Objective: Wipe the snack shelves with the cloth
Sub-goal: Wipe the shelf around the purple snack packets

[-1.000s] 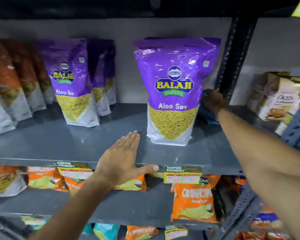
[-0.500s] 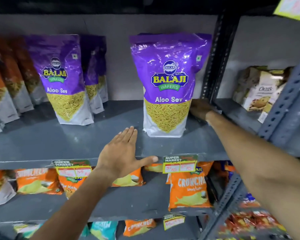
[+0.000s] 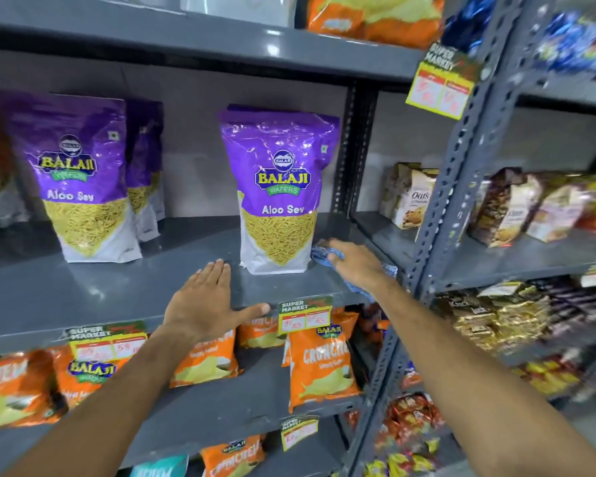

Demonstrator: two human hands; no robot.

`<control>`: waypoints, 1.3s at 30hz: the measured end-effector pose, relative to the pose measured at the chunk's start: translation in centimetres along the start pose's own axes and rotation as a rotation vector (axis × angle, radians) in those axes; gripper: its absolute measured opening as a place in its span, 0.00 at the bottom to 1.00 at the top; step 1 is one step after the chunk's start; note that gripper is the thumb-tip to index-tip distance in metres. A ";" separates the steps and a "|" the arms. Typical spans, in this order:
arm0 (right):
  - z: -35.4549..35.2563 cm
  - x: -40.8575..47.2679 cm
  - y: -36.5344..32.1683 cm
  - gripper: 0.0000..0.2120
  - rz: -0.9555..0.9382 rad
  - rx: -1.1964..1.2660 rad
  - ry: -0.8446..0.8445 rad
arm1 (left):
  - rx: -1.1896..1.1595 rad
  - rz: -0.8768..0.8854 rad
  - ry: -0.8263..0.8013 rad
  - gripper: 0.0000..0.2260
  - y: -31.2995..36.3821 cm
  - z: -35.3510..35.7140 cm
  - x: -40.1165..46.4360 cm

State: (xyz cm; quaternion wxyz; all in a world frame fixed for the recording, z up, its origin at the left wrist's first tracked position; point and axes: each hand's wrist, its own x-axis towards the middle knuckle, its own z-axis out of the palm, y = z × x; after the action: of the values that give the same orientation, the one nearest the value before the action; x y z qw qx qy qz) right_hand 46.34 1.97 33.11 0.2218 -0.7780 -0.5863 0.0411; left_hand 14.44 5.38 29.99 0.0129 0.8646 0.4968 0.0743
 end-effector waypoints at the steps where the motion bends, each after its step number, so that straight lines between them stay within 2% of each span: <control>1: 0.0 -0.8 -0.1 0.17 0.006 -0.018 0.004 | 0.000 -0.001 -0.006 0.63 0.0 0.0 0.0; 7: 0.0 -4.9 -0.9 0.17 -0.008 -0.010 0.027 | -0.005 0.000 -0.005 0.60 0.3 -0.5 -0.5; 10: -0.3 -6.3 -1.2 0.17 -0.070 -0.029 -0.007 | -0.005 -0.007 -0.009 0.60 0.4 -0.6 -0.6; 12: -1.1 -6.8 -1.1 0.17 -0.125 0.049 -0.043 | -0.005 -0.010 -0.013 0.60 0.4 -0.7 -0.6; 15: -1.8 -7.3 0.0 0.17 -0.021 0.094 0.044 | -0.002 -0.010 -0.008 0.60 0.4 -0.6 -0.5; 17: -1.3 -7.6 0.4 0.18 0.077 -0.004 0.119 | -0.001 -0.010 -0.010 0.60 0.4 -0.5 -0.4; 19: -0.3 -7.8 0.0 0.19 0.080 -0.085 0.151 | 0.002 -0.013 -0.009 0.60 0.3 -0.4 -0.3; 26: 1.6 -9.5 -5.1 0.19 0.037 -0.055 0.211 | 0.022 0.001 -0.024 0.59 0.2 -0.5 -0.3; 32: 4.1 -11.9 -10.2 0.21 -0.022 -0.067 0.254 | 0.076 0.085 -0.089 0.55 -1.4 -1.2 -1.6; 37: 5.5 -12.5 -14.7 0.22 -0.127 -0.094 0.204 | 0.122 0.080 -0.040 0.67 -5.8 -1.5 -5.0; 39: 6.1 -12.4 -16.8 0.22 -0.178 -0.092 0.168 | 0.109 0.042 -0.028 0.67 -7.8 -1.7 -6.5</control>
State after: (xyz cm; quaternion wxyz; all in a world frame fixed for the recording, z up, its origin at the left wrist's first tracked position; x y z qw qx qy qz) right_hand 25.52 -4.16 31.84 0.2370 -0.7328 -0.6339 -0.0708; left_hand 4.29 3.61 30.20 -0.0289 0.8752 0.4817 0.0350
